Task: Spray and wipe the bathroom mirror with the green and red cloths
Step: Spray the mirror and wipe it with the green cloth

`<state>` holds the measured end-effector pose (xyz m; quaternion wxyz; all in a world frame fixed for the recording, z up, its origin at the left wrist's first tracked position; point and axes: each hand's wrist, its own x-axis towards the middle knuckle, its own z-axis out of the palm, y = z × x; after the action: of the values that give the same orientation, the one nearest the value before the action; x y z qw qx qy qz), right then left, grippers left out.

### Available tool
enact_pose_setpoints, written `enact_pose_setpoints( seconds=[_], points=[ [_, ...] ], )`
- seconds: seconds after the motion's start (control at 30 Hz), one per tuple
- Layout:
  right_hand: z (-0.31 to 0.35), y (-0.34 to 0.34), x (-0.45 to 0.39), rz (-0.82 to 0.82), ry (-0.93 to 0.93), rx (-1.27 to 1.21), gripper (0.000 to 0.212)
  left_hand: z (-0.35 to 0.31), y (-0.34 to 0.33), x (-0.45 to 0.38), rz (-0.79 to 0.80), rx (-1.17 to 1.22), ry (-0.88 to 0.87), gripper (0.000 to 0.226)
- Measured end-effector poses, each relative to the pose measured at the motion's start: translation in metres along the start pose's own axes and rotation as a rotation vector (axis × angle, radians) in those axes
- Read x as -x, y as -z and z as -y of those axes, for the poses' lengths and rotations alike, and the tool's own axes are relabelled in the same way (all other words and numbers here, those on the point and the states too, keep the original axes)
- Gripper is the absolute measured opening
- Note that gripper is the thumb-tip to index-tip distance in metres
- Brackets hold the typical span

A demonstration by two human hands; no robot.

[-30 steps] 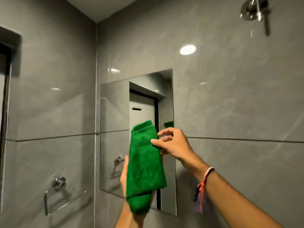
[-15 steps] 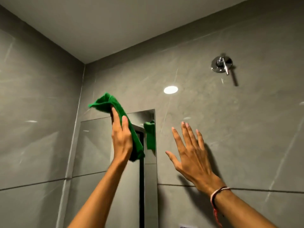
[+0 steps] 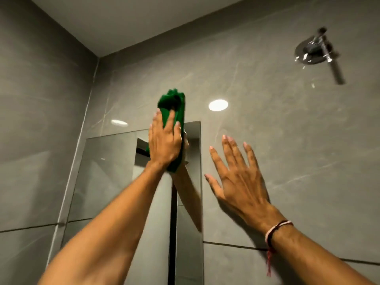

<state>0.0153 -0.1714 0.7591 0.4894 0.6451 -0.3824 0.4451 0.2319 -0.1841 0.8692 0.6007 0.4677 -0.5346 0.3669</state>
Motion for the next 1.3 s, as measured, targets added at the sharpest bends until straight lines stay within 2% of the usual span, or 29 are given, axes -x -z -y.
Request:
enact_pose_setpoints(
  seconds=[0.1, 0.2, 0.3, 0.4, 0.47, 0.63, 0.73, 0.83, 0.97, 1.2, 1.3],
  points=[
    [0.009, -0.011, -0.004, -0.042, -0.016, 0.005, 0.074, 0.074, 0.019, -0.023, -0.049, -0.062, 0.232, 0.054],
    [0.010, -0.015, -0.006, -0.071, -0.029, 0.032, 0.073, 0.167, 0.040, -0.002, -0.118, -0.036, 0.499, 0.055],
    [0.011, -0.015, -0.007, -0.082, -0.036, 0.045, 0.072, 0.236, 0.048, 0.060, -0.164, 0.028, 0.694, 0.057],
    [0.017, -0.013, -0.002, -0.084, -0.024, 0.039, 0.071, 0.278, 0.056, 0.158, -0.159, 0.018, 0.860, 0.057],
    [0.018, -0.012, -0.001, -0.112, -0.026, 0.026, 0.071, 0.288, 0.054, 0.227, -0.163, 0.032, 0.941, 0.056],
    [0.019, -0.012, -0.001, -0.137, -0.021, -0.004, 0.071, 0.270, 0.049, 0.404, -0.182, 0.023, 1.287, 0.056],
    [0.019, -0.014, 0.001, -0.134, -0.029, -0.020, 0.071, 0.239, 0.044, 0.452, -0.181, 0.048, 1.402, 0.057],
    [0.017, -0.007, -0.001, -0.103, -0.010, -0.037, 0.072, 0.211, 0.041, 0.459, -0.190, 0.089, 1.486, 0.057],
    [0.019, -0.001, 0.002, -0.085, -0.017, -0.044, 0.071, 0.199, 0.041, 0.419, -0.243, 0.092, 1.436, 0.055],
    [0.000, 0.003, -0.002, 0.003, 0.092, 0.026, 0.073, 0.110, 0.028, 0.202, -0.262, 0.094, 0.844, 0.053],
    [-0.015, 0.005, 0.001, 0.012, 0.094, 0.059, 0.072, 0.039, 0.012, 0.145, -0.167, 0.088, 0.466, 0.053]
  ],
)
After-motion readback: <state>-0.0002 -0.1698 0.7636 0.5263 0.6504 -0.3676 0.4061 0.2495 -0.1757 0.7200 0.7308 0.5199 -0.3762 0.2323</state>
